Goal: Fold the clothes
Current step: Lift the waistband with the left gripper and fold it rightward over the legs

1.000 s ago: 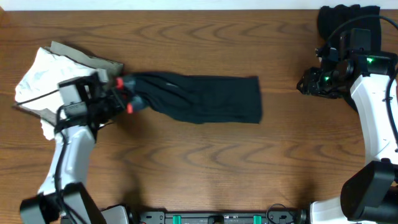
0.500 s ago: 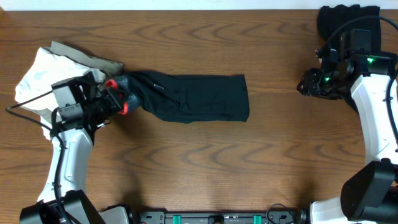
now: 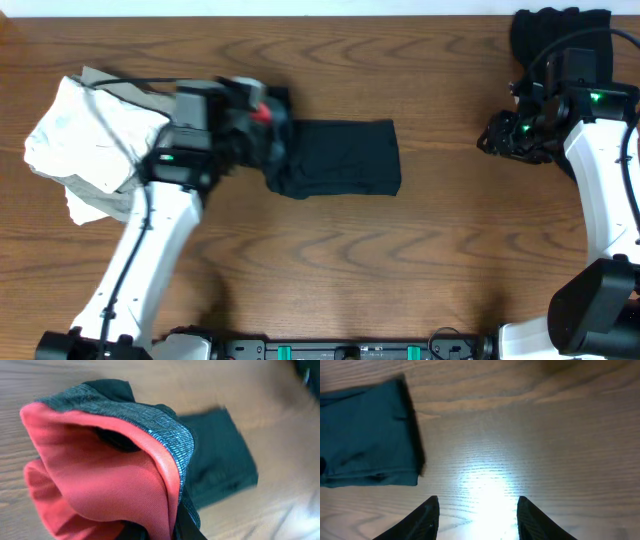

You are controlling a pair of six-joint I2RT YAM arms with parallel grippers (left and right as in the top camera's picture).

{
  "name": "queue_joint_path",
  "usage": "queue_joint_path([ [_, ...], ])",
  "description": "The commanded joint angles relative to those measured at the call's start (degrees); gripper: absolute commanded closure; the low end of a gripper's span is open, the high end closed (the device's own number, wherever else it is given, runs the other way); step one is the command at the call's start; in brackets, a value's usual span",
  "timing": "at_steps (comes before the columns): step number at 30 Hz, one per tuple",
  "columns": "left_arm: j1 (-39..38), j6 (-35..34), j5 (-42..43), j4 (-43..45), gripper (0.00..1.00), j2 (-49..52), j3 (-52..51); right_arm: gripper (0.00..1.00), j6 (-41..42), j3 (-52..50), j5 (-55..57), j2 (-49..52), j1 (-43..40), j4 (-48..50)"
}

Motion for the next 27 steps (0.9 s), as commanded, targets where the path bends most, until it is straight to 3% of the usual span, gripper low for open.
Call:
queue_joint_path([
  [1, -6.86, 7.37, -10.01, -0.90, 0.94, 2.43, 0.79, 0.51, 1.16, 0.81, -0.48, -0.35, -0.50, -0.44],
  [13, -18.78, 6.64, -19.80, 1.22, 0.94, 8.35, 1.49, 0.51, 1.11, 0.81, -0.48, -0.35, -0.48, -1.14],
  [17, -18.93, 3.37, -25.66, 1.05, 0.93, 8.28, 4.20, 0.51, 1.14, 0.81, -0.46, -0.35, -0.48, -1.25],
  [27, -19.08, 1.79, -27.98, -2.86, 0.94, 8.28, 13.92, 0.51, 1.11, 0.81, -0.46, -0.35, -0.48, -1.25],
])
